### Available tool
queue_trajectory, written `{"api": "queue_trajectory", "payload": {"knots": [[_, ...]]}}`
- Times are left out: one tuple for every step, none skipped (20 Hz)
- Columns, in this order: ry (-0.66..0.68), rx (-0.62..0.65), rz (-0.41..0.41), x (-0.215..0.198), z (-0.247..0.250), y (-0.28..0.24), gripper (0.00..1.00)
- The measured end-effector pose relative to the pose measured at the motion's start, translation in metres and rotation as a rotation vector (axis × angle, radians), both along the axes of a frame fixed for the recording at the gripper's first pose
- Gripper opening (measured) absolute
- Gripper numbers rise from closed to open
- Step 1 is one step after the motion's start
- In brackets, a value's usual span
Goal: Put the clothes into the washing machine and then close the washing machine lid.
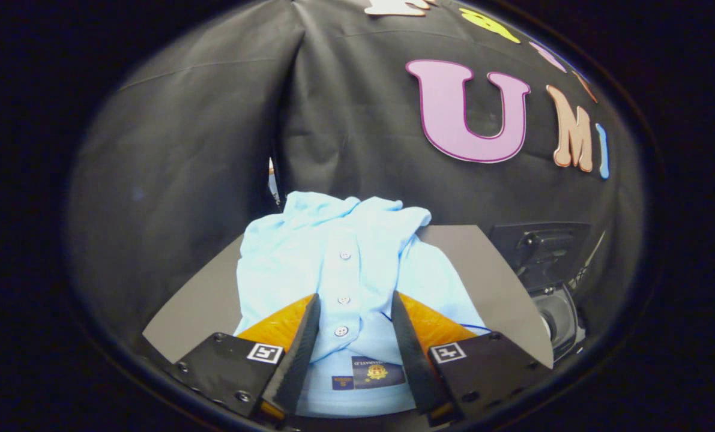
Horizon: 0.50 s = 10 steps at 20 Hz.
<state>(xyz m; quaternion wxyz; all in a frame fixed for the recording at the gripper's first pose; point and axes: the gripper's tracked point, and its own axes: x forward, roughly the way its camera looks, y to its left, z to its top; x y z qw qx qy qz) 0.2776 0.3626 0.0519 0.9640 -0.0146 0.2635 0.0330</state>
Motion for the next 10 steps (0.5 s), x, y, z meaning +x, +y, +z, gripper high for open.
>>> {"api": "queue_trajectory", "payload": {"knots": [[0.002,0.012,-0.003,0.0,-0.001,0.001,0.75],[-0.006,0.024,-0.008,0.001,-0.002,0.0,0.48],[-0.004,0.055,-0.024,0.0,-0.004,0.0,0.22],[-0.006,0.072,-0.022,-0.002,-0.004,0.002,0.16],[0.004,0.068,-0.018,-0.001,-0.002,-0.001,0.1],[0.013,0.066,-0.025,-0.007,-0.002,-0.002,0.04],[0.017,0.059,-0.027,-0.011,0.001,-0.003,0.04],[0.017,0.044,-0.029,-0.015,0.006,-0.004,0.04],[0.009,0.02,-0.041,-0.02,0.011,-0.008,0.04],[-0.022,0.005,-0.056,-0.024,0.021,-0.011,0.04]]}}
